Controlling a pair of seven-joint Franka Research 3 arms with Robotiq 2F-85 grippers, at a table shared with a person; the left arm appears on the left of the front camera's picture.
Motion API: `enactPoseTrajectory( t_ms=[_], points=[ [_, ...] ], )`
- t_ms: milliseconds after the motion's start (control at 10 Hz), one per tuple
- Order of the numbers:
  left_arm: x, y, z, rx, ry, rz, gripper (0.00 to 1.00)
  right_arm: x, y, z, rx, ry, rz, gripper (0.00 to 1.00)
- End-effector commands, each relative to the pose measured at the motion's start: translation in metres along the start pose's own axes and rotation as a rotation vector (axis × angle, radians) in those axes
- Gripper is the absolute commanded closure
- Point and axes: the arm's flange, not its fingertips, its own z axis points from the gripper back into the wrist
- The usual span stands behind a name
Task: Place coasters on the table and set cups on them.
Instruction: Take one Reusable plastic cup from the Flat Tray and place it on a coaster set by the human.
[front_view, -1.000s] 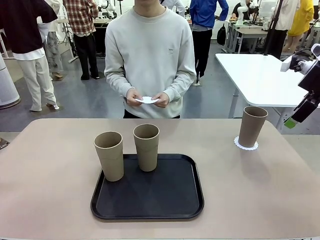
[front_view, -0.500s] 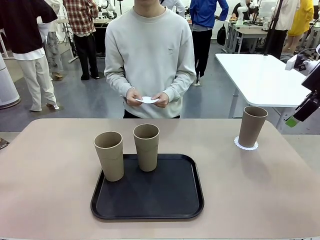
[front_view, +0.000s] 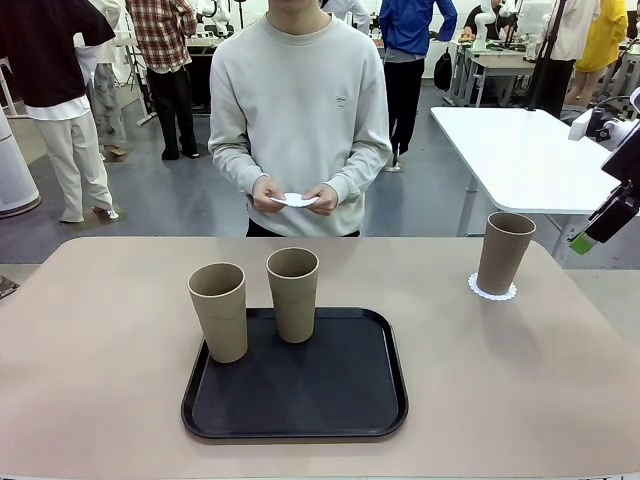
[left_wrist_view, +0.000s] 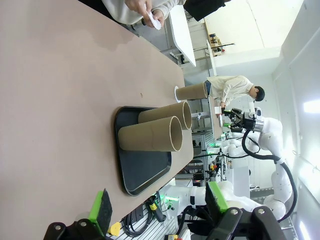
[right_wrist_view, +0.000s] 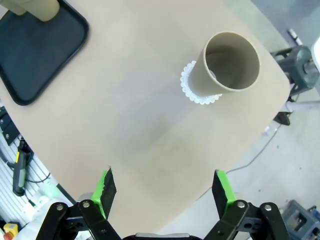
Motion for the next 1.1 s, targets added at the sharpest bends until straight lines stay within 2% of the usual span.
enactPoseTrajectory(
  t_ms=[0,200,300,400,500,600,700,1000],
  points=[
    [-0.001,0.001,0.001,-0.008,-0.004,-0.012,0.00,-0.001,-0.003,-0.004,-0.025,0.017,0.013,0.00],
    [-0.001,0.001,0.001,-0.008,-0.004,-0.012,0.00,0.000,0.000,0.000,0.000,0.000,-0.001,0.00],
    [-0.001,0.001,0.001,-0.008,-0.004,-0.012,0.00,-0.028,-0.001,0.019,0.047,-0.019,-0.240,0.00],
    [-0.001,0.001,0.001,-0.008,-0.004,-0.012,0.00,-0.051,-0.014,0.032,0.128,-0.096,-0.392,0.00],
    [-0.001,0.001,0.001,-0.008,-0.004,-0.012,0.00,-0.071,-0.025,0.044,0.277,-0.152,-0.467,0.00],
    [-0.001,0.001,0.001,-0.008,-0.004,-0.012,0.00,-0.084,-0.045,0.046,0.396,-0.220,-0.509,0.00],
    [-0.001,0.001,0.001,-0.008,-0.004,-0.012,0.00,-0.094,-0.062,0.041,0.482,-0.250,-0.565,0.00],
    [-0.001,0.001,0.001,-0.008,-0.004,-0.012,0.00,-0.127,-0.113,0.014,0.679,-0.378,-0.601,0.00]
  ],
)
